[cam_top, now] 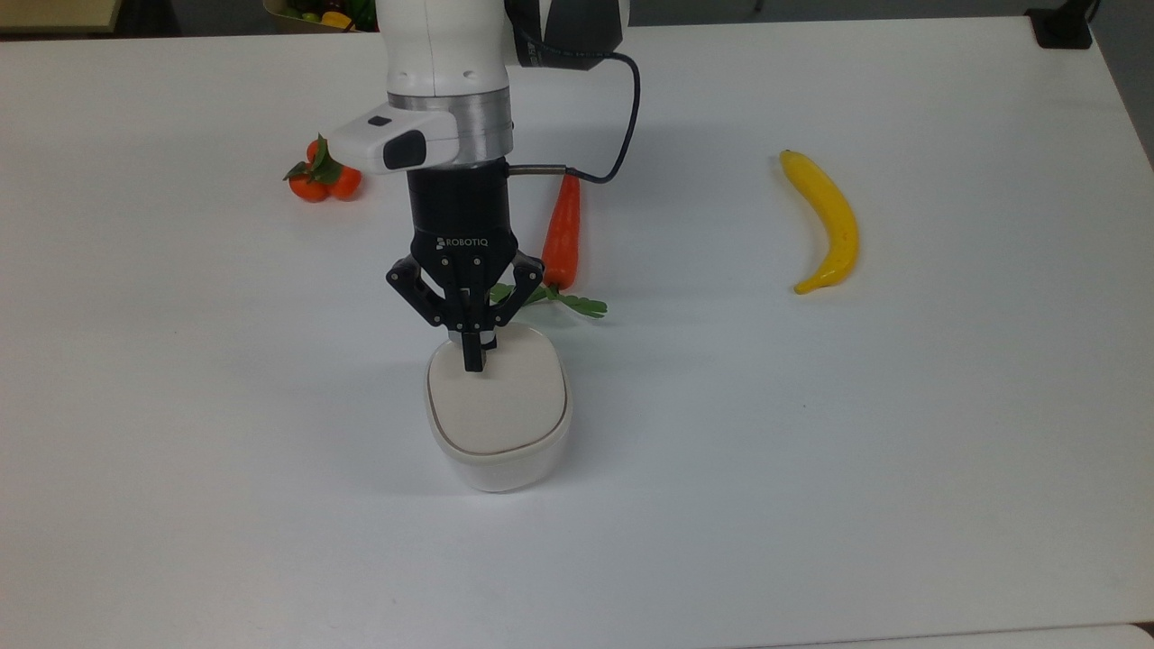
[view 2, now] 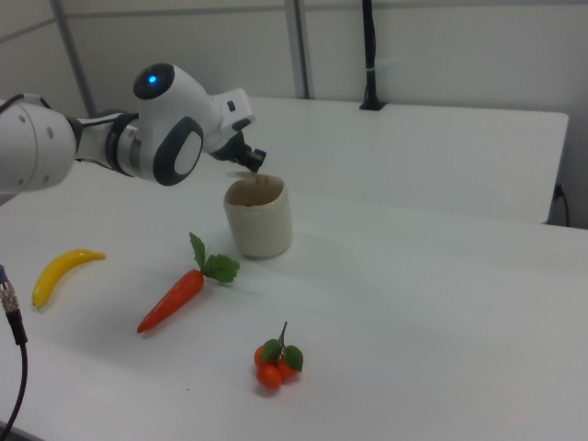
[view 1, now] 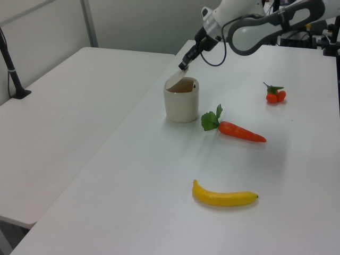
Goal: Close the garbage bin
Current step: 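Push the raised lid down with the gripper fingertips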
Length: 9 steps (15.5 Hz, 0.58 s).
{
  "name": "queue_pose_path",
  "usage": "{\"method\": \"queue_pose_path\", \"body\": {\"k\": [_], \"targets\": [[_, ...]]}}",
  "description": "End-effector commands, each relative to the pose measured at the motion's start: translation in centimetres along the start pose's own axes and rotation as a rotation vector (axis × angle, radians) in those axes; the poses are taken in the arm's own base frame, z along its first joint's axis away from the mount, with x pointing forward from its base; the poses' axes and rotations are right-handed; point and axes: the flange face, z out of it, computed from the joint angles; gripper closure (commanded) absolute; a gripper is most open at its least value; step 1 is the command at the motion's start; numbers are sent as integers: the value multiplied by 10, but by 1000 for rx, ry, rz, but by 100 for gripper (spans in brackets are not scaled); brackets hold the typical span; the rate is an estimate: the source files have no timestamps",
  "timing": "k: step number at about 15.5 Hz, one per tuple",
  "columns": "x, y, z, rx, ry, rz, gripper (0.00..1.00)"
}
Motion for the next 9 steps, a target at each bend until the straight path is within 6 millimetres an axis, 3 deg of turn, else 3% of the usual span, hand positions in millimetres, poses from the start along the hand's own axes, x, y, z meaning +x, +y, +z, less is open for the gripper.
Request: {"method": "queue_pose_path", "body": {"k": [1, 9], "targets": [[-16, -1, -4, -4, -71, -44, 100], [-31, -1, 11, -3, -121, -48, 100]]}}
